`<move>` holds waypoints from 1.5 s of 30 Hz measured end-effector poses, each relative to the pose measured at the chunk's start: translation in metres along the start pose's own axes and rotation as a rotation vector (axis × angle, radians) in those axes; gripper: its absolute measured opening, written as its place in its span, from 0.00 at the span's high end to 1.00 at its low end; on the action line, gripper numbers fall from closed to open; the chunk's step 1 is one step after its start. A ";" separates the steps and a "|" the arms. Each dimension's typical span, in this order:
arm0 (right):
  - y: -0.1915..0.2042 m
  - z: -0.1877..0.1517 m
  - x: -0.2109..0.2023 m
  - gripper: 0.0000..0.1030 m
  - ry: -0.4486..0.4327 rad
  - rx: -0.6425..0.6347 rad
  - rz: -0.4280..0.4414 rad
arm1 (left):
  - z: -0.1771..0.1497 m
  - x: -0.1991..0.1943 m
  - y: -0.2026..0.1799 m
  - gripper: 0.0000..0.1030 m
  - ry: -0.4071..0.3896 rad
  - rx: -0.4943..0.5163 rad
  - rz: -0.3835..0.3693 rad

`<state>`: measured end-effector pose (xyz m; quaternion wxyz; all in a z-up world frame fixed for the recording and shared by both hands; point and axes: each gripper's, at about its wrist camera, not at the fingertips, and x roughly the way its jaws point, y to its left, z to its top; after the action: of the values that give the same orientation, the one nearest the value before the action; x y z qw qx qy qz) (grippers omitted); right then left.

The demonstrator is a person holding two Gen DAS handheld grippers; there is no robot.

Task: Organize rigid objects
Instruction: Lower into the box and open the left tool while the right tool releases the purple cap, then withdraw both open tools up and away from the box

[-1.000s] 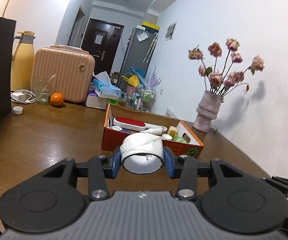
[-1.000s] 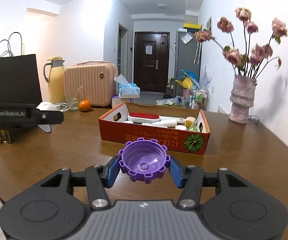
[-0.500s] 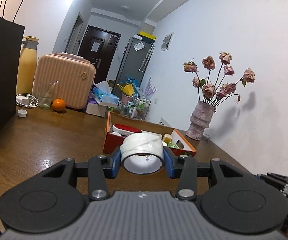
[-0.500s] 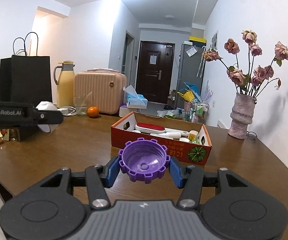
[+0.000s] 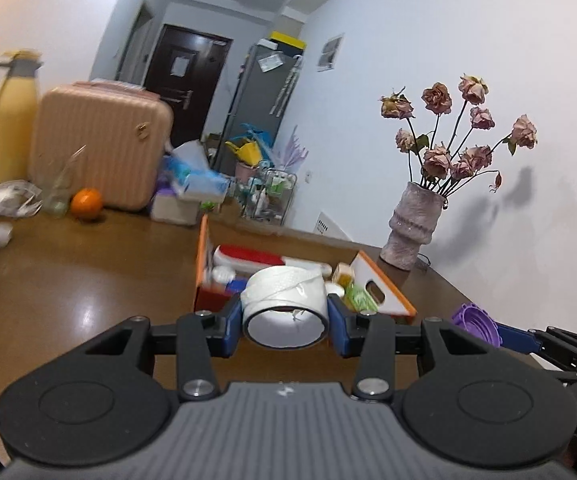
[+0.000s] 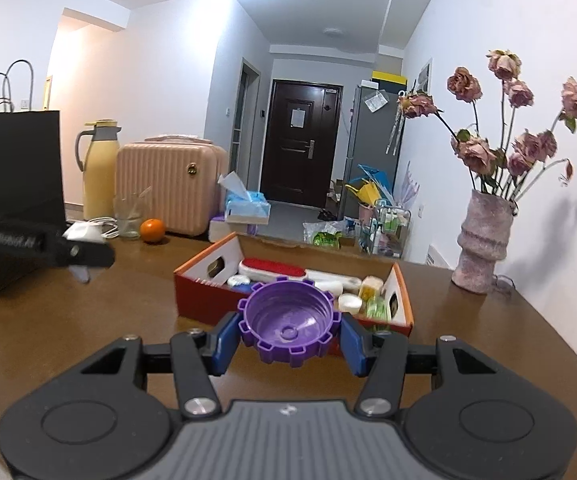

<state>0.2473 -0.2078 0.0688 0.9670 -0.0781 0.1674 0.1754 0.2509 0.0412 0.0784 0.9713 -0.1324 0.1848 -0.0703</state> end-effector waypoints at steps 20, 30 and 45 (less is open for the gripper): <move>-0.110 0.040 0.279 0.49 0.301 0.171 0.078 | 0.037 0.288 0.029 0.58 0.334 -0.014 -0.022; -0.096 0.016 0.305 0.48 0.360 0.042 0.047 | 0.015 0.270 0.040 0.57 0.382 0.110 -0.077; -0.114 0.019 0.261 0.39 0.283 0.075 0.010 | 0.031 0.242 0.047 0.25 0.308 0.104 -0.039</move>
<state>0.5248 -0.2277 0.0056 0.9351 -0.0650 0.3089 0.1610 0.4896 0.0490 0.0108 0.9355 -0.0729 0.3251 -0.1178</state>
